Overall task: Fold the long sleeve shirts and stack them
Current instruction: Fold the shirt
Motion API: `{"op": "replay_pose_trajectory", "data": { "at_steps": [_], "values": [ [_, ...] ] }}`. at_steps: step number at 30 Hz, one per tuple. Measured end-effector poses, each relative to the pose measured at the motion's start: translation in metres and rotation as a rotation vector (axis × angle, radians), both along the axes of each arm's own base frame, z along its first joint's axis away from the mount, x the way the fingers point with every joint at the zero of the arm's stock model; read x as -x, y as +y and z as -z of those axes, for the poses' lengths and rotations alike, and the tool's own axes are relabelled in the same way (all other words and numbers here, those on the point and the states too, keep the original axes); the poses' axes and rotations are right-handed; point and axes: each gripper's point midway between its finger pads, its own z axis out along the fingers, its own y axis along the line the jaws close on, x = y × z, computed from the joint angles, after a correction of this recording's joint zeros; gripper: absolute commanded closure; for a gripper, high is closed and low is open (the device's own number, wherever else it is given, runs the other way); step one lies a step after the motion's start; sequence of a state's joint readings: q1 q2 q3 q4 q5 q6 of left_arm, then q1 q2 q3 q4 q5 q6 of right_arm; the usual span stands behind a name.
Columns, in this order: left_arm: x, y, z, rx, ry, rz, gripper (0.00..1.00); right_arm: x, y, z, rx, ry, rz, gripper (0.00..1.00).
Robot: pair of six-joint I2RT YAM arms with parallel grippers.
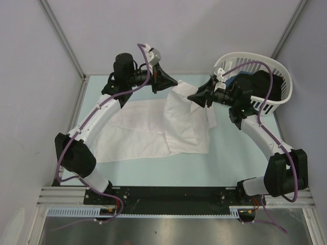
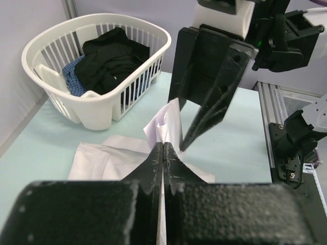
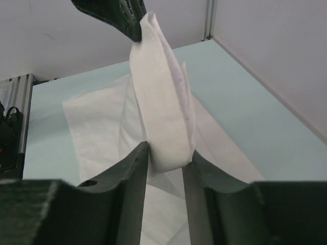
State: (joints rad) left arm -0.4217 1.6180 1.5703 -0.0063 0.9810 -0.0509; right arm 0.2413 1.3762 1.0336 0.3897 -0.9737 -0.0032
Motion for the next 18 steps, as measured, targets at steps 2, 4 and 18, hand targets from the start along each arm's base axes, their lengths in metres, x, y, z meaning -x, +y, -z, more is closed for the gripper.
{"op": "replay_pose_trajectory", "data": {
  "at_steps": [2,4,18],
  "values": [
    [0.002,0.001,0.0,-0.001,0.002,0.0,1.0,-0.001,0.0,-0.002,0.002,0.0,0.003,1.0],
    [0.005,0.003,0.0,-0.003,0.001,-0.001,0.87,-0.003,0.001,-0.006,-0.003,0.001,0.007,1.0],
    [0.018,0.245,0.147,-0.674,0.076,-0.394,0.5,0.003,-0.013,-0.06,-0.004,-0.137,0.078,1.0]
  ]
}}
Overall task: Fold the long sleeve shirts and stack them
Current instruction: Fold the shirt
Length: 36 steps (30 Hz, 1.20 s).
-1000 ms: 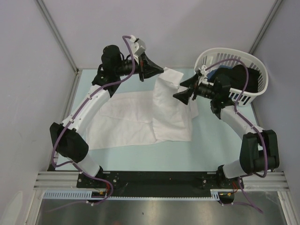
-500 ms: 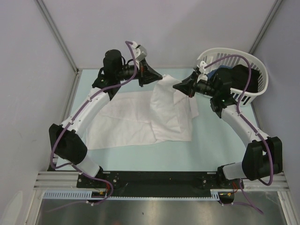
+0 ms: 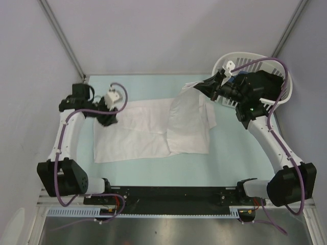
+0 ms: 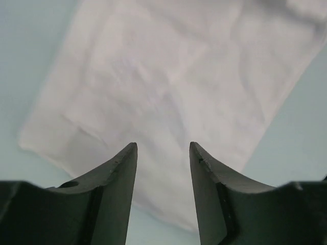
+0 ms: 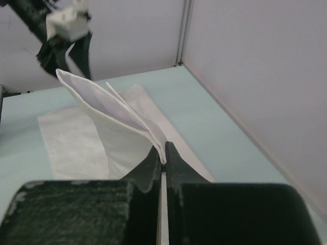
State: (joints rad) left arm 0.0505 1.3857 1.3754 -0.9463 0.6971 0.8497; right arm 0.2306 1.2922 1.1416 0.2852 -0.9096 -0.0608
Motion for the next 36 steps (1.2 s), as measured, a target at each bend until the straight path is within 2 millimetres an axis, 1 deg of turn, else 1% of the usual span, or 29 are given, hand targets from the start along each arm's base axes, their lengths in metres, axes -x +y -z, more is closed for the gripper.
{"op": "replay_pose_trajectory", "data": {
  "at_steps": [1,2,3,4,6,7,9,10,11,14,20,27,30,31,32,34,35,36],
  "values": [
    [0.019,0.021,0.028,-0.077,0.057,-0.012,0.5,0.001,-0.001,-0.005,0.001,-0.018,0.006,1.0],
    [0.041,0.038,0.053,-0.151,0.118,-0.011,0.5,0.003,-0.002,-0.01,0.002,-0.033,0.01,1.0],
    [0.065,0.051,0.076,-0.218,0.183,0.004,0.51,0.004,-0.003,-0.014,0.002,-0.046,0.015,1.0],
    [0.087,0.058,0.094,-0.27,0.235,0.034,0.51,0.004,-0.004,-0.018,0.002,-0.056,0.021,1.0],
    [0.124,0.069,0.124,-0.364,0.319,0.103,0.52,0.003,-0.005,-0.025,0.005,-0.076,0.037,1.0],
    [0.132,0.072,0.13,-0.385,0.334,0.119,0.52,0.002,-0.006,-0.027,0.005,-0.08,0.043,1.0],
    [0.148,0.081,0.149,-0.452,0.361,0.162,0.53,0.0,-0.007,-0.031,0.008,-0.091,0.055,1.0],
    [0.152,0.084,0.156,-0.472,0.372,0.176,0.53,0.0,-0.008,-0.033,0.01,-0.096,0.061,1.0],
    [0.156,0.089,0.164,-0.499,0.377,0.192,0.53,-0.001,-0.008,-0.035,0.013,-0.099,0.067,1.0],
    [0.157,0.096,0.177,-0.549,0.366,0.223,0.55,-0.002,-0.009,-0.04,0.019,-0.112,0.079,1.0],
    [0.149,0.104,0.193,-0.595,0.36,0.258,0.56,-0.005,-0.012,-0.044,0.035,-0.122,0.101,1.0],
    [0.157,0.111,0.216,-0.633,0.402,0.304,0.59,-0.008,-0.015,-0.039,0.054,-0.114,0.122,1.0],
    [0.156,0.113,0.217,-0.645,0.399,0.308,0.62,-0.008,-0.016,-0.039,0.06,-0.113,0.128,1.0],
    [0.156,0.113,0.217,-0.646,0.397,0.307,0.65,-0.008,-0.016,-0.04,0.061,-0.114,0.13,1.0],
    [0.155,0.113,0.218,-0.647,0.394,0.306,0.77,-0.008,-0.016,-0.041,0.061,-0.115,0.132,1.0],
    [0.152,0.114,0.217,-0.652,0.382,0.304,0.84,-0.009,-0.017,-0.042,0.063,-0.119,0.136,1.0],
    [0.15,0.115,0.217,-0.656,0.373,0.304,0.9,-0.009,-0.017,-0.042,0.063,-0.119,0.139,1.0],
    [0.149,0.115,0.217,-0.657,0.37,0.304,0.93,-0.009,-0.017,-0.043,0.063,-0.12,0.141,1.0]
  ]
}}
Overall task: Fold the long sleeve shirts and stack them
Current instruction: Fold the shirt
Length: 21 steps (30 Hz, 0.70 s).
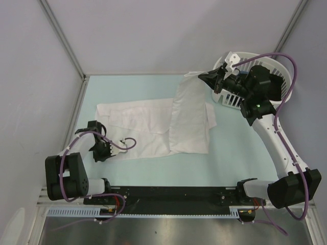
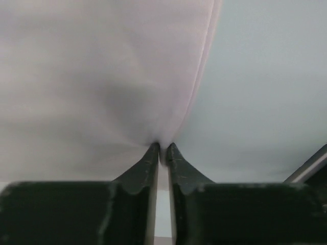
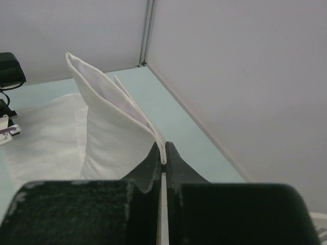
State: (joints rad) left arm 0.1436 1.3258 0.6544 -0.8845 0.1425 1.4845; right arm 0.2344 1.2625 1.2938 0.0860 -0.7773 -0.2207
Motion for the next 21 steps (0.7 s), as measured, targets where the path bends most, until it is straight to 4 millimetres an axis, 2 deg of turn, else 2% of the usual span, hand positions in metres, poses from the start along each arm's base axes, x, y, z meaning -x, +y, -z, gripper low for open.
{"op": "replay_pose_trajectory", "data": {
  "at_steps": [2,6,15,21],
  "values": [
    [-0.001,0.0,-0.001,0.001,0.001,-0.003,1.0,0.0,0.0,-0.003,-0.002,-0.006,0.003,1.0],
    [-0.007,-0.001,-0.015,0.016,0.008,-0.017,1.0,-0.001,0.0,-0.014,-0.011,-0.038,0.008,1.0],
    [-0.056,0.0,-0.061,0.041,-0.081,-0.054,1.0,-0.014,0.002,-0.033,-0.023,-0.116,0.014,1.0],
    [-0.09,0.001,-0.067,0.06,-0.097,-0.113,1.0,-0.039,0.003,-0.047,-0.033,-0.183,0.05,1.0]
  ]
}}
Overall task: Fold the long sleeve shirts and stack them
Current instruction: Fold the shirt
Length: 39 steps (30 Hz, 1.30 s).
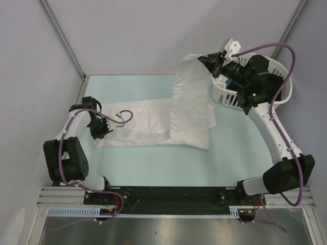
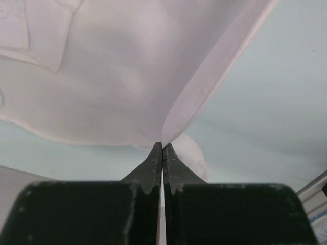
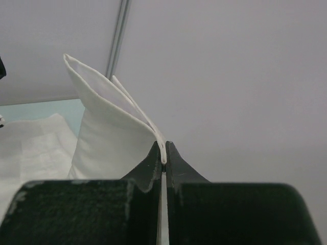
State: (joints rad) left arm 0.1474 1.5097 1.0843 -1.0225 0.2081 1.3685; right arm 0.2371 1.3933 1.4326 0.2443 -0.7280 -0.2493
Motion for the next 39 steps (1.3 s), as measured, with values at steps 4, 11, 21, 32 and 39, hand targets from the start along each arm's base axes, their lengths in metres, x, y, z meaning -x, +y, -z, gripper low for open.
{"op": "replay_pose_trajectory", "data": {
  "at_steps": [4,11,21,32,39],
  "values": [
    [-0.015,0.002,0.004,0.005,0.003,-0.032,1.0,-0.021,0.003,-0.009,-0.008,-0.051,0.014,1.0],
    [-0.044,0.006,0.013,0.01,0.0,-0.069,1.0,-0.059,0.015,-0.009,0.002,-0.106,0.01,1.0],
    [-0.074,0.009,0.017,0.015,-0.005,-0.084,0.96,-0.102,0.034,0.013,0.037,-0.122,-0.001,1.0],
    [-0.088,0.012,0.026,0.023,0.021,-0.095,0.62,-0.114,0.04,0.032,0.081,-0.135,-0.013,1.0],
    [-0.101,0.027,0.014,0.079,0.0,-0.198,0.42,-0.115,0.042,0.053,0.108,-0.109,-0.023,1.0]
  ]
}}
